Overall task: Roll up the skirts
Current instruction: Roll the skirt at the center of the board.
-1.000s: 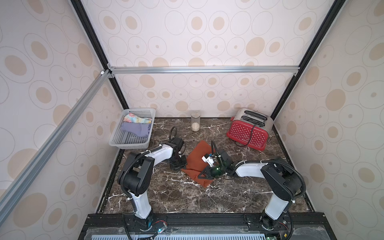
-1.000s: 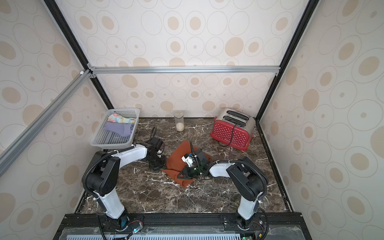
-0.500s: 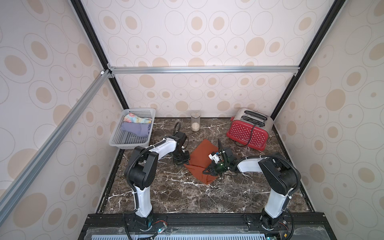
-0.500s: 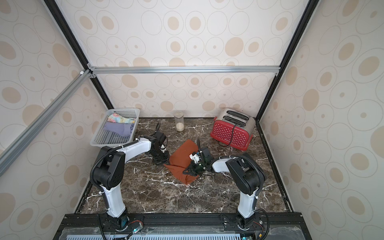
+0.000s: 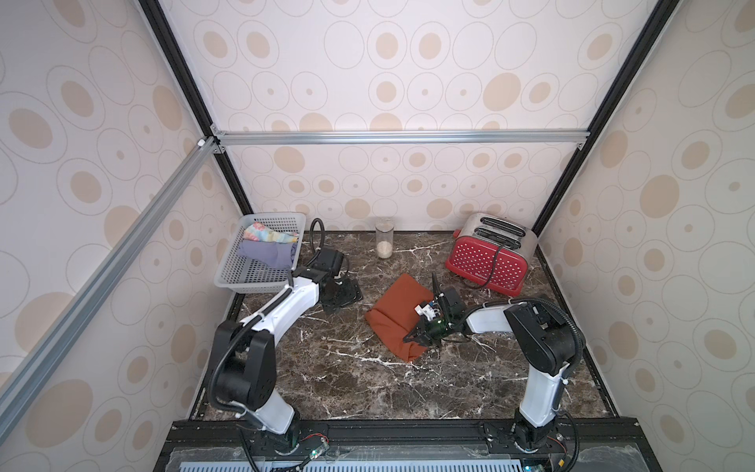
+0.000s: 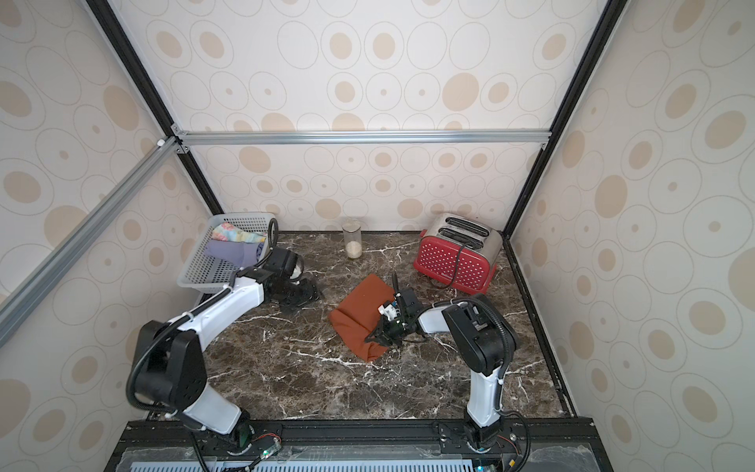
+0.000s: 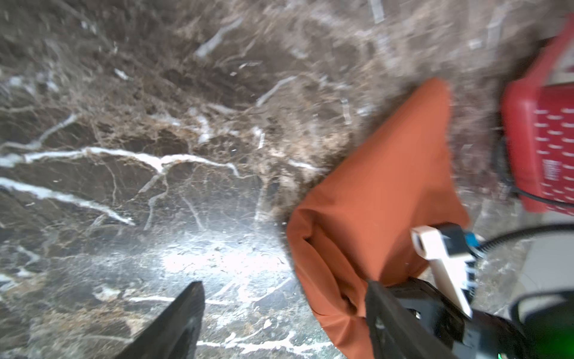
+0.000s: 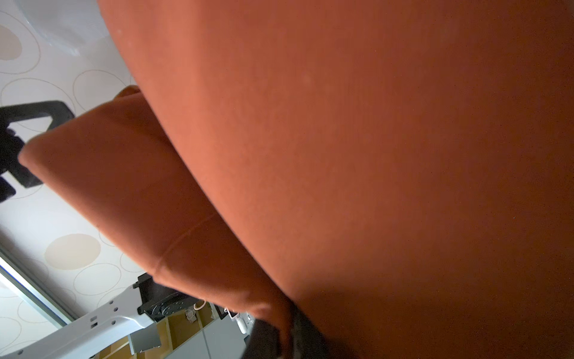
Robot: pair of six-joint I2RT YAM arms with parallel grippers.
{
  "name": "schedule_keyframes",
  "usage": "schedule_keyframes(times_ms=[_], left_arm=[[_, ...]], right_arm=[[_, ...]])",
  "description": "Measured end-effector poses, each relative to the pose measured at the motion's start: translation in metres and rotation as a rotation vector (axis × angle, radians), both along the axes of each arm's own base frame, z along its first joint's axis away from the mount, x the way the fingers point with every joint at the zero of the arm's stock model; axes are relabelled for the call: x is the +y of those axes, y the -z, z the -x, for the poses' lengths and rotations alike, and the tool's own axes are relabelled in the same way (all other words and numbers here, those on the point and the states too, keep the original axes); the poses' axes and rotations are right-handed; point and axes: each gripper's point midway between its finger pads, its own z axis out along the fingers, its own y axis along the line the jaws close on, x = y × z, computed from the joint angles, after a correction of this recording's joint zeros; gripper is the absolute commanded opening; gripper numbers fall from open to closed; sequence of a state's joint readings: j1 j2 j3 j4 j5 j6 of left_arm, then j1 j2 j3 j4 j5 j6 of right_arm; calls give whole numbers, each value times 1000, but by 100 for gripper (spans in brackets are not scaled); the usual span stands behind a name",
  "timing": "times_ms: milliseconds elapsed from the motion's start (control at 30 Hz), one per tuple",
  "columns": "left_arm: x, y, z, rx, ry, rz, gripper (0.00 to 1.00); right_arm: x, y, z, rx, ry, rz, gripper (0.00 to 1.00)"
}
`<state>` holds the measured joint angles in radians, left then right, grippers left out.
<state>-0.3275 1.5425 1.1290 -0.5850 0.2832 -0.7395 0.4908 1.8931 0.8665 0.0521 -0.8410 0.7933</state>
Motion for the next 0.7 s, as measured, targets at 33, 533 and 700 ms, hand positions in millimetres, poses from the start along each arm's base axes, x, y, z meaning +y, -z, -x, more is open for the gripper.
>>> schedule_keyframes(times_ms=[33, 533, 700], left_arm=[[-6, -1, 6, -22, 15, 13, 60], [-83, 51, 23, -44, 123, 63, 31], [-94, 70, 4, -13, 112, 45, 30]], right_arm=[[0, 0, 0, 3, -6, 4, 0], [1, 1, -1, 42, -56, 21, 0], [1, 1, -2, 48, -67, 26, 0]])
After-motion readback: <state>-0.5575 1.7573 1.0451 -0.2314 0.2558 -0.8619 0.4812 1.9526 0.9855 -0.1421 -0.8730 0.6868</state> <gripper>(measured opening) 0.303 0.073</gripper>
